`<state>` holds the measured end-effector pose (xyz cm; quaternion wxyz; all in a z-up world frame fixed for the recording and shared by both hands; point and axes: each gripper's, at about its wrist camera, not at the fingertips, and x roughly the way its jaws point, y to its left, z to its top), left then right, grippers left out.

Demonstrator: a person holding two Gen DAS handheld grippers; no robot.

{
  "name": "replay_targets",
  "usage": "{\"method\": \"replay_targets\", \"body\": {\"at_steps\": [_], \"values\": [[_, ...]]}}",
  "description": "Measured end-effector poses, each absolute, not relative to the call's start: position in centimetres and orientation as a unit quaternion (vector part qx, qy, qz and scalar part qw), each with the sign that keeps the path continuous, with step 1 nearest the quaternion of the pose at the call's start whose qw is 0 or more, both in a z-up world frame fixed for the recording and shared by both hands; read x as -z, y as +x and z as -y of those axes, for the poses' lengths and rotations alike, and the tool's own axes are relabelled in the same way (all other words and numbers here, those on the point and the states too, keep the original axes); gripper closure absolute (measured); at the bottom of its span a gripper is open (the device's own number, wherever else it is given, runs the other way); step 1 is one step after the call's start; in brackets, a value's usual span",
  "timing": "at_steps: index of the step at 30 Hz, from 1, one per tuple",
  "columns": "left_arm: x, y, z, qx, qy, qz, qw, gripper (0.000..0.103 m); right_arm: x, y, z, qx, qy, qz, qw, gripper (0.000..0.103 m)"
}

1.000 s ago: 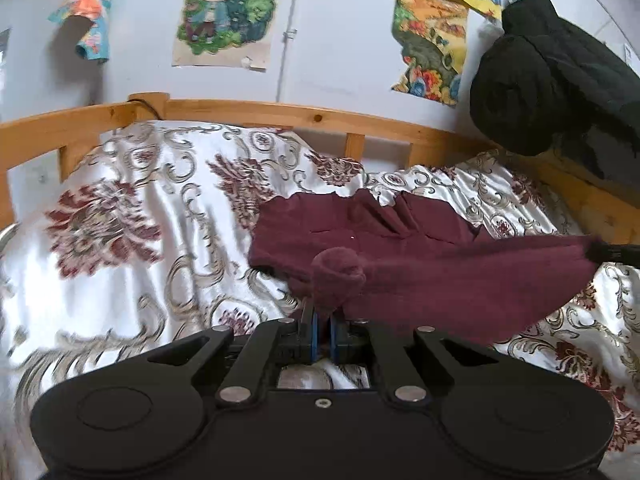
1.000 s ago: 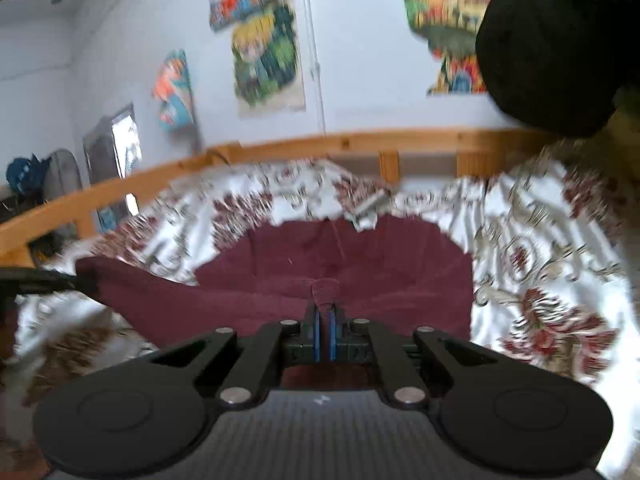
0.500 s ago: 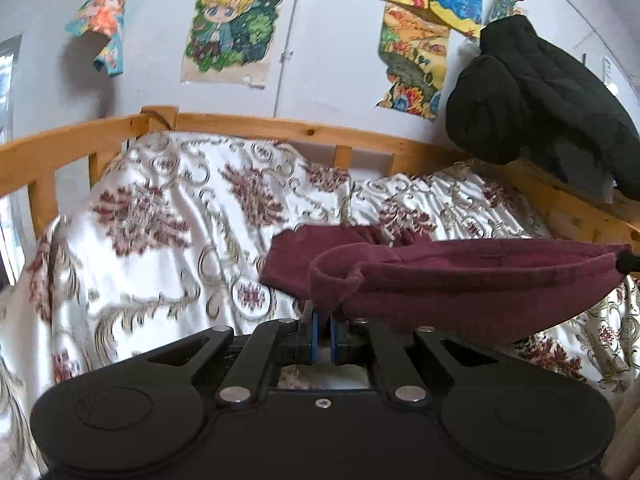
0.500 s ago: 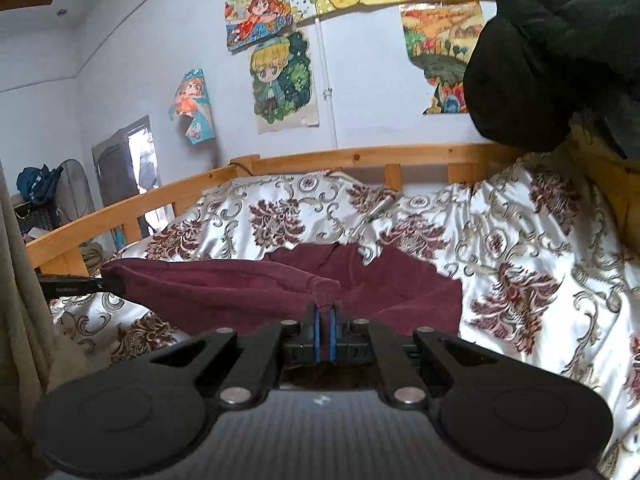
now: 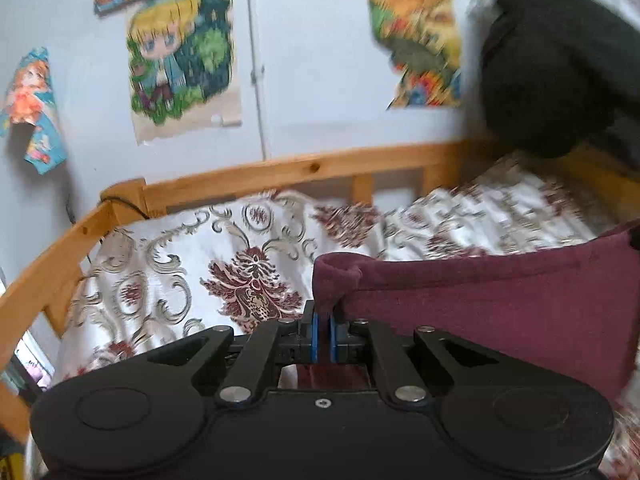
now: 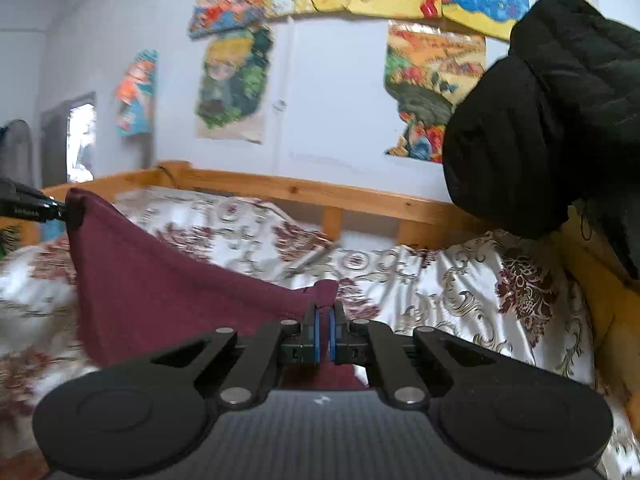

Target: Fold small clothes

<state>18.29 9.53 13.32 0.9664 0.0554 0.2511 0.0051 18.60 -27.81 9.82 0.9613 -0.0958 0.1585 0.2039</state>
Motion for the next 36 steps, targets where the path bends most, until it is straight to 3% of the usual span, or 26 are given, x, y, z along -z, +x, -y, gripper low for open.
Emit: {"method": "replay_targets", "body": {"at_steps": [7,14,19,20,21,23,24,25,27,29,33,36], "values": [[-7.7,28.2,-9.2,-0.021,0.050,-0.299,0.953,0.098,-4.1,29.5,27.5,-0.160,-0.103,-0.238,0.952,0.098],[-2.3,32.3,-9.6,-0.020,0.049,-0.350,0.935,0.097,1.6,34.9,28.3,-0.127,-0.054,-0.301,0.944,0.098],[-0.2,33.4,-11.1,-0.050,0.024,-0.386,0.921,0.084,3.8,35.2,29.3,-0.133,-0.011,-0.325,0.936,0.094],[-0.1,33.5,-11.6,-0.058,0.014,-0.389,0.919,0.076,3.7,35.1,29.6,-0.133,-0.001,-0.328,0.935,0.086],[-0.1,33.4,-12.2,-0.058,-0.006,-0.393,0.917,0.062,3.7,34.8,30.2,-0.131,0.013,-0.329,0.935,0.082],[-0.4,32.9,-13.5,-0.056,-0.048,-0.396,0.915,0.046,3.0,34.1,31.1,-0.127,0.031,-0.327,0.936,0.055],[-0.6,32.4,-14.0,-0.057,-0.063,-0.390,0.917,0.040,2.6,33.5,31.6,-0.128,0.037,-0.324,0.937,0.046],[-1.0,31.6,-14.4,-0.055,-0.075,-0.382,0.919,0.037,2.1,32.9,32.1,-0.130,0.041,-0.321,0.937,0.031],[-1.8,29.5,-15.1,-0.041,-0.093,-0.365,0.925,0.020,1.2,31.0,32.8,-0.142,0.050,-0.315,0.937,0.022],[-2.5,26.9,-15.4,-0.019,-0.101,-0.351,0.931,0.015,0.5,28.7,33.2,-0.159,0.060,-0.311,0.935,0.008],[-3.1,21.8,-14.5,0.021,-0.073,-0.344,0.936,0.011,0.4,22.7,33.3,-0.194,0.055,-0.308,0.930,0.004],[-2.5,18.3,-12.8,0.044,-0.037,-0.349,0.935,0.014,1.1,18.3,33.2,-0.198,0.059,-0.299,0.932,0.004]]}}
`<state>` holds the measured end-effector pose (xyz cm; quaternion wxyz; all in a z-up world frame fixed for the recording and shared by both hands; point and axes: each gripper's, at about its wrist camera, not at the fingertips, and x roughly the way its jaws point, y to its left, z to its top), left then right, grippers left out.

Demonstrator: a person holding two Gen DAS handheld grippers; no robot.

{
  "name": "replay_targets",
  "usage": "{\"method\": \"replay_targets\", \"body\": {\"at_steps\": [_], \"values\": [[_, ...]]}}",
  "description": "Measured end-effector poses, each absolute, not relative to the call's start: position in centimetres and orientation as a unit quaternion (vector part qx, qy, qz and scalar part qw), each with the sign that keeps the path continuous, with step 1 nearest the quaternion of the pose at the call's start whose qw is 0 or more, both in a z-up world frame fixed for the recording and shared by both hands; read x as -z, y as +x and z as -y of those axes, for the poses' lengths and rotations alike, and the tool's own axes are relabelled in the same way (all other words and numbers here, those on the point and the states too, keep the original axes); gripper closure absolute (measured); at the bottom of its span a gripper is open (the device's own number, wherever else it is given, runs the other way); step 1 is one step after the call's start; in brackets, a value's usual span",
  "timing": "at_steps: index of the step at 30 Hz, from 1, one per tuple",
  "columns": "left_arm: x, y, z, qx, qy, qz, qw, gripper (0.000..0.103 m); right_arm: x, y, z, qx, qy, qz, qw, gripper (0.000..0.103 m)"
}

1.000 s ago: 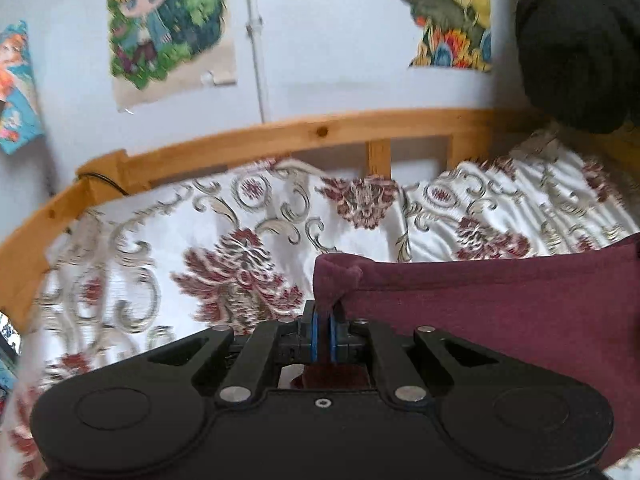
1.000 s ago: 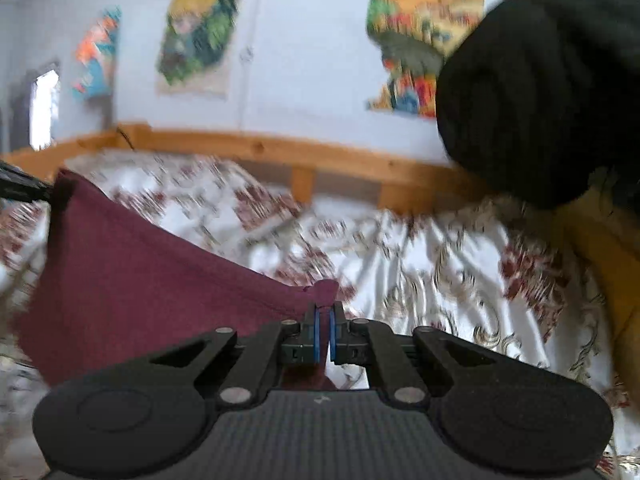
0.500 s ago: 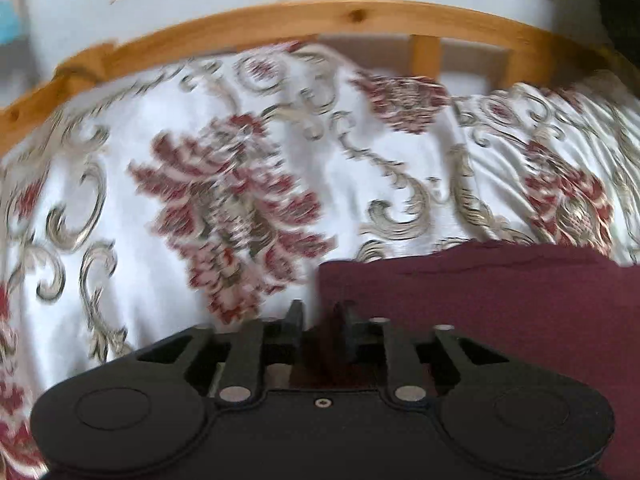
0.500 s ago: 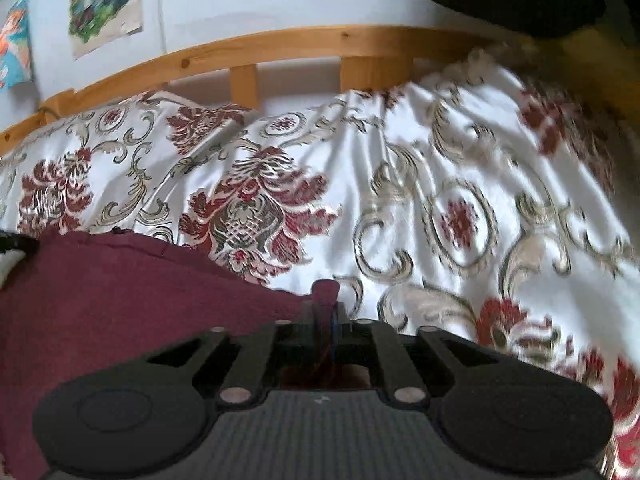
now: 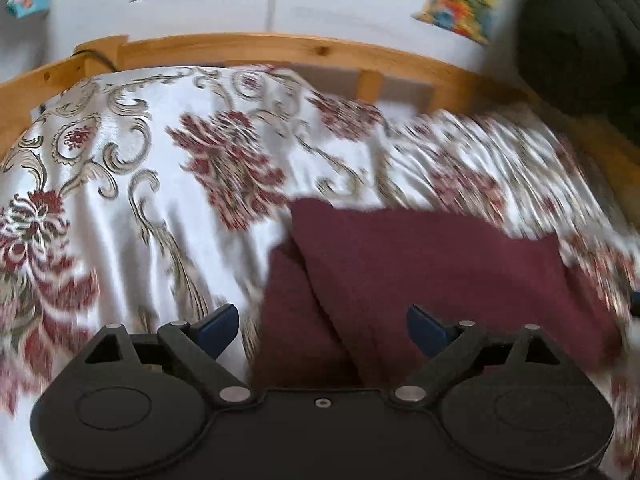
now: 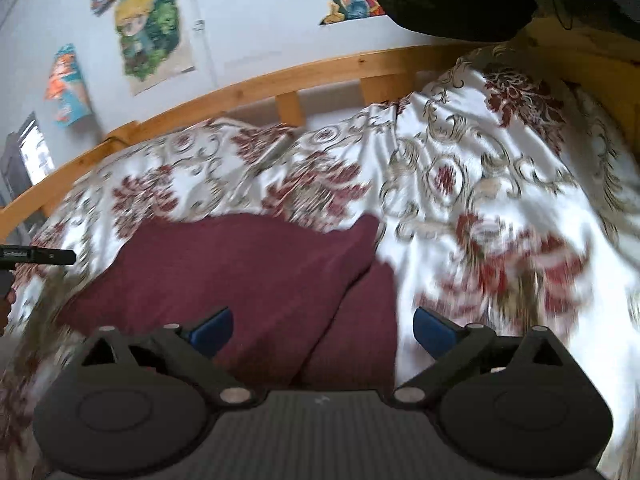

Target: Fold small clothes

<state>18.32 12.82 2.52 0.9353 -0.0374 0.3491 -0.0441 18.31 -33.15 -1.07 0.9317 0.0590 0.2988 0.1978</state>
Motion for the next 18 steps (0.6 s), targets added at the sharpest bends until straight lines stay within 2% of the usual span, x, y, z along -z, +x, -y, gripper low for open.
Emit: {"method": "replay_targets", "body": {"at_steps": [1,3,4,6,7,8,11,12,15,16,18], "values": [[-2.3,17.3,-12.2,0.052,-0.025,-0.350,0.935,0.017,1.2,17.2,33.1,-0.195,0.065,-0.297,0.933,0.005],[-1.7,16.0,-11.0,0.072,-0.009,-0.360,0.930,0.034,1.6,16.3,32.7,-0.200,0.079,-0.309,0.926,0.018],[-1.3,15.6,-10.5,0.079,-0.007,-0.369,0.926,0.040,1.6,16.4,32.5,-0.208,0.078,-0.316,0.923,0.029],[-0.5,15.5,-9.9,0.086,-0.010,-0.386,0.919,0.063,1.8,16.8,32.0,-0.209,0.074,-0.318,0.922,0.042],[0.0,15.6,-9.7,0.080,-0.007,-0.396,0.915,0.065,2.0,17.1,31.9,-0.208,0.078,-0.320,0.921,0.050],[0.4,15.7,-9.6,0.067,-0.001,-0.401,0.914,0.071,2.2,17.5,31.9,-0.205,0.087,-0.325,0.919,0.053],[1.0,16.1,-10.3,0.054,-0.027,-0.408,0.911,0.078,3.4,18.2,32.5,-0.208,0.131,-0.345,0.906,0.057],[1.0,16.3,-10.5,0.052,-0.038,-0.409,0.910,0.085,3.8,18.3,32.6,-0.214,0.143,-0.350,0.901,0.059],[1.1,16.7,-10.6,0.049,-0.050,-0.416,0.907,0.095,4.4,18.7,32.6,-0.226,0.159,-0.348,0.896,0.080],[1.0,16.6,-10.8,0.041,-0.064,-0.413,0.908,0.096,4.4,18.9,32.5,-0.228,0.159,-0.347,0.896,0.091],[0.7,16.2,-11.5,0.020,-0.122,-0.404,0.906,0.097,3.6,19.4,32.7,-0.220,0.155,-0.339,0.902,0.096]]}}
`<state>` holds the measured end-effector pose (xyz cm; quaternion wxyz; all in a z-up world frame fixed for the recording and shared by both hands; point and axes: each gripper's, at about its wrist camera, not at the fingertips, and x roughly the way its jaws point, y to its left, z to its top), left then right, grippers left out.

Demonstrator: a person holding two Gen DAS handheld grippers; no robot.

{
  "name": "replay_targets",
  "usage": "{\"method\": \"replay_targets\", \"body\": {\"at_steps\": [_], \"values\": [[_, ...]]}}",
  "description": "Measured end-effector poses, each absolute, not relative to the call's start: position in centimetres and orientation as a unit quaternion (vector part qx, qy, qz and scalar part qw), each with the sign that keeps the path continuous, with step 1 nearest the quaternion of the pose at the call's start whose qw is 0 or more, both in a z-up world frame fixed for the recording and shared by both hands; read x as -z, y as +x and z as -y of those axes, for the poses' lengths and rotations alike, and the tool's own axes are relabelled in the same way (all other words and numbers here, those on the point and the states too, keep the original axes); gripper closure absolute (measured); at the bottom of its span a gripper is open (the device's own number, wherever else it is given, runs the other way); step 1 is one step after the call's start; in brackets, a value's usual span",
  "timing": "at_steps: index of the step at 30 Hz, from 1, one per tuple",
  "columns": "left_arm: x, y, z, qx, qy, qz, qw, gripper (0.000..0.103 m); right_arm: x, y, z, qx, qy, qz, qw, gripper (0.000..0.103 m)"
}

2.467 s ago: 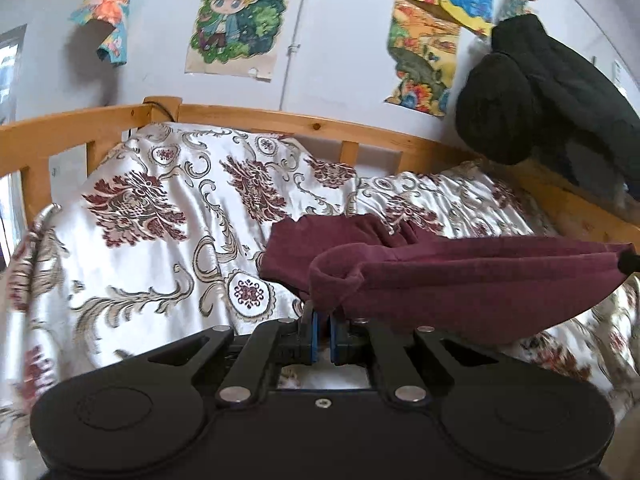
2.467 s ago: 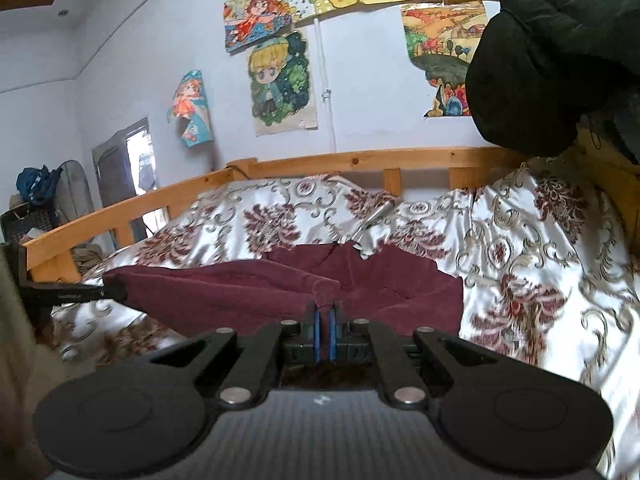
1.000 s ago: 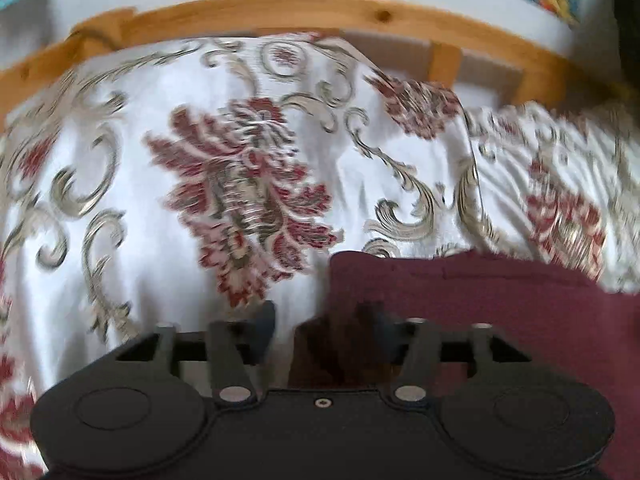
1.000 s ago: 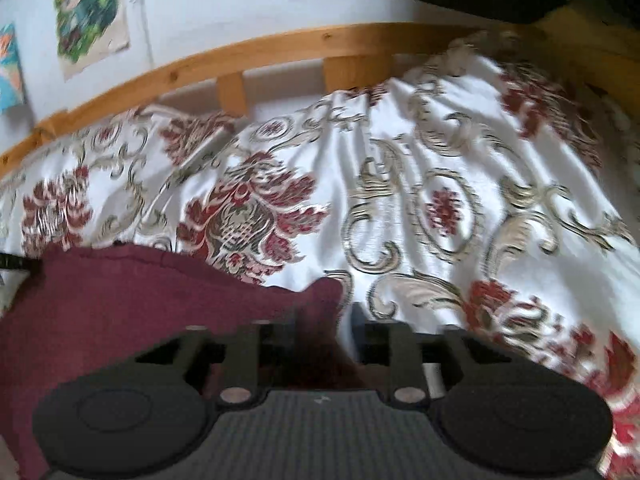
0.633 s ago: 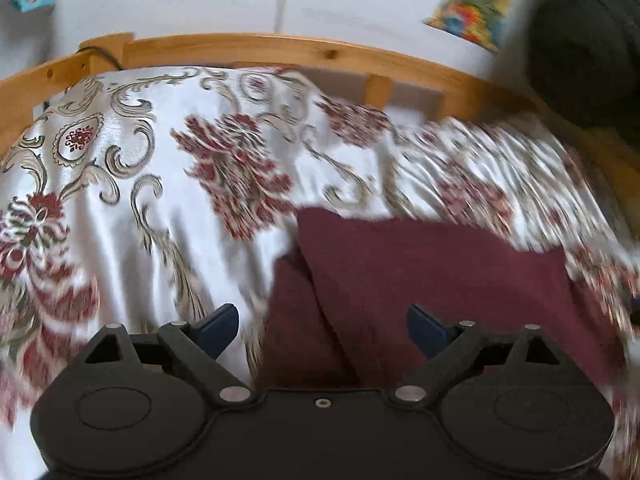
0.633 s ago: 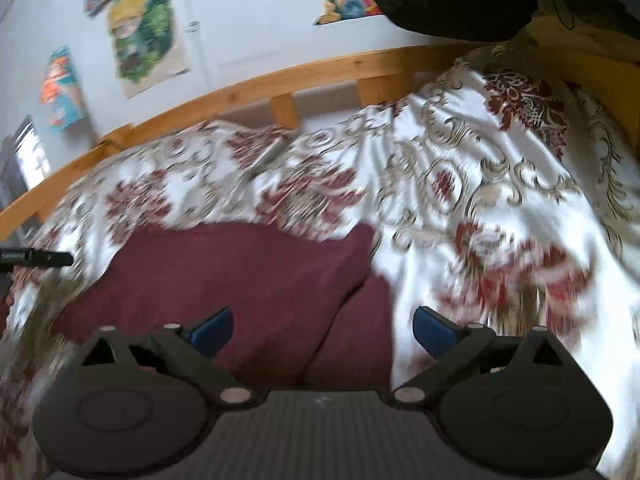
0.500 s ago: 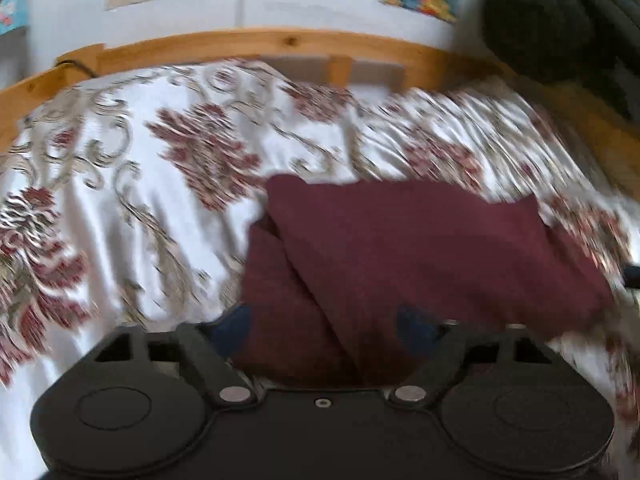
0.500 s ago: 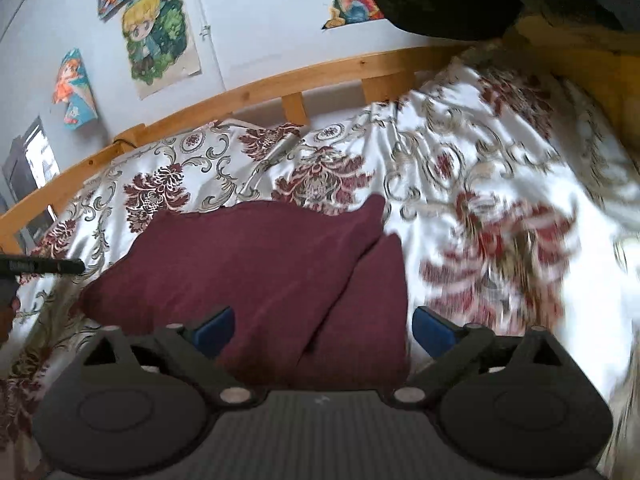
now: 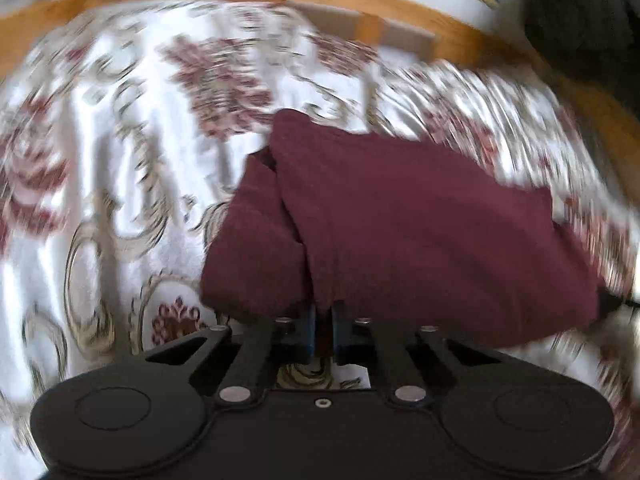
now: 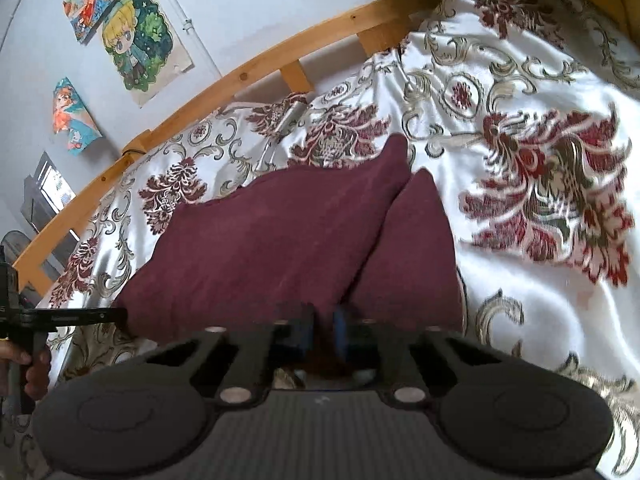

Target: Fold small clothes

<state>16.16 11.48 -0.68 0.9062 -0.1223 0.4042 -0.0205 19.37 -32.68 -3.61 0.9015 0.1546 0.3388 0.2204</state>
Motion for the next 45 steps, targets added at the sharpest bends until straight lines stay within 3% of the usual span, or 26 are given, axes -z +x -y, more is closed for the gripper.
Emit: {"method": "replay_targets", "body": {"at_steps": [3,7,15,20,21,22,24,28,45], "values": [[0.3,14.5,-12.8,-0.008,-0.231,-0.378,0.896,0.097,1.4,19.7,34.0,-0.207,0.158,-0.317,0.912,0.097],[0.6,11.4,-12.0,-0.011,-0.299,-0.388,0.872,0.097,-0.6,19.4,36.3,-0.190,0.161,-0.321,0.914,0.098],[2.3,9.2,-10.0,-0.002,-0.251,-0.412,0.876,0.097,3.4,19.8,36.9,-0.168,0.162,-0.404,0.884,0.097],[2.3,9.4,-9.9,0.000,-0.245,-0.409,0.879,0.096,3.0,20.0,36.6,-0.181,0.172,-0.384,0.889,0.078],[2.4,9.3,-9.9,-0.002,-0.249,-0.410,0.877,0.096,3.2,20.1,36.6,-0.180,0.174,-0.384,0.889,0.078],[2.5,9.3,-10.0,-0.005,-0.254,-0.411,0.876,0.096,3.4,20.3,36.4,-0.178,0.172,-0.387,0.888,0.078],[2.6,9.4,-10.0,-0.007,-0.258,-0.412,0.874,0.096,3.8,20.3,36.2,-0.176,0.166,-0.394,0.887,0.091],[2.3,9.6,-9.9,-0.013,-0.257,-0.423,0.869,0.095,3.1,19.5,35.9,-0.161,0.115,-0.397,0.896,0.099],[1.7,8.7,-9.5,-0.003,-0.234,-0.415,0.879,0.095,2.6,19.0,35.8,-0.160,0.096,-0.394,0.900,0.100]]}}
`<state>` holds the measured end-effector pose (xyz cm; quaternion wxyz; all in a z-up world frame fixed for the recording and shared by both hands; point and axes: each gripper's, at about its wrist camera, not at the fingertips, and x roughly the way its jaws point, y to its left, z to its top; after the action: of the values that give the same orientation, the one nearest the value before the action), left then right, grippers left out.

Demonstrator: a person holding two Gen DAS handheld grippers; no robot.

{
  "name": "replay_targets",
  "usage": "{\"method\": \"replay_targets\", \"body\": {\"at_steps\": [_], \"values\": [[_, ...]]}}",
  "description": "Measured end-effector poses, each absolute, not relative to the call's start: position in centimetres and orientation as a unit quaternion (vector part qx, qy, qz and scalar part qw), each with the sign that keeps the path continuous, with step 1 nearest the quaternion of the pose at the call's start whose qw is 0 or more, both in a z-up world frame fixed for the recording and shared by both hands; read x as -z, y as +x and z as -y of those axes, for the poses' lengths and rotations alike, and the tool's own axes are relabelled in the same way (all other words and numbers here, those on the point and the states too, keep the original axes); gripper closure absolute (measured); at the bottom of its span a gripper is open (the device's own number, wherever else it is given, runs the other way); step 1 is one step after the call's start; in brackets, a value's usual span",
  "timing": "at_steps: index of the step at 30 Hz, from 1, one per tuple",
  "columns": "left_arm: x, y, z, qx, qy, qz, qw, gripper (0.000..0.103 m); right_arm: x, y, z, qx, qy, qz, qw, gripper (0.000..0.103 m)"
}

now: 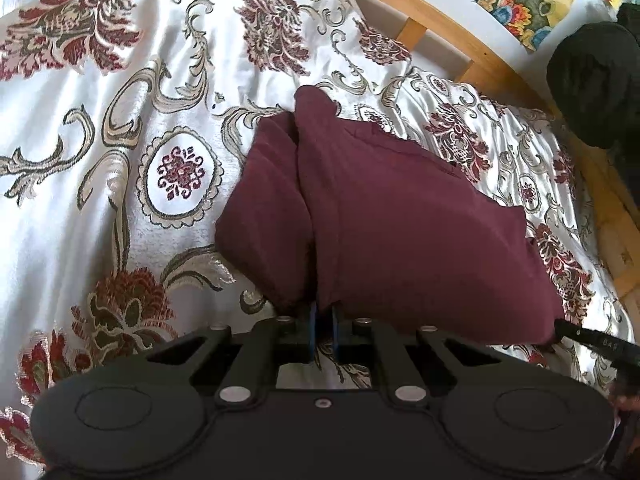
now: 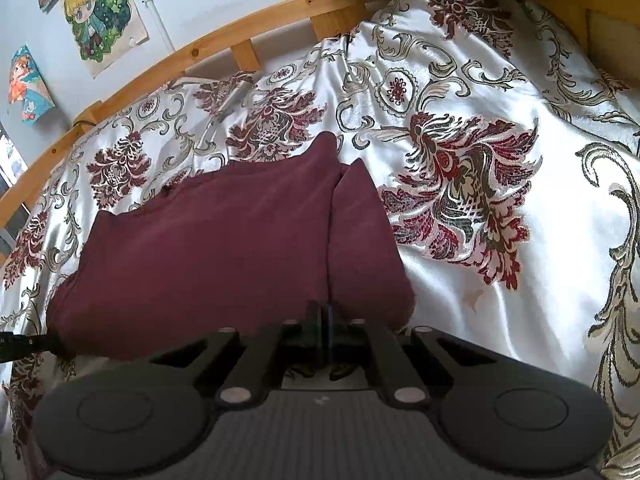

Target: Fold small clothes

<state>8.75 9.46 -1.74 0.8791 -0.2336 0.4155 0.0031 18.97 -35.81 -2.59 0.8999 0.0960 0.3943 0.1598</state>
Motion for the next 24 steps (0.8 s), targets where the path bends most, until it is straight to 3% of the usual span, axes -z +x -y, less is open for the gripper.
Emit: {"method": "replay_targets", "body": {"at_steps": [17,20,22,23,24], "values": [[2.7,7.7,-9.2,0.003,-0.232,-0.424,0.875,0.093,3.0,18.8,35.5,-0.161,0.073,-0.407,0.896,0.100],[2.7,7.8,-9.4,0.003,-0.243,-0.426,0.871,0.084,2.7,18.7,35.5,-0.162,0.080,-0.403,0.897,0.094],[2.6,7.7,-9.6,0.001,-0.254,-0.426,0.868,0.061,2.5,18.7,35.4,-0.160,0.077,-0.400,0.899,0.086],[2.4,7.6,-9.7,-0.001,-0.258,-0.422,0.869,0.043,2.4,18.6,35.3,-0.161,0.074,-0.397,0.901,0.074],[2.3,7.4,-9.7,-0.001,-0.261,-0.415,0.872,0.033,2.2,18.6,35.2,-0.162,0.071,-0.394,0.902,0.067]]}}
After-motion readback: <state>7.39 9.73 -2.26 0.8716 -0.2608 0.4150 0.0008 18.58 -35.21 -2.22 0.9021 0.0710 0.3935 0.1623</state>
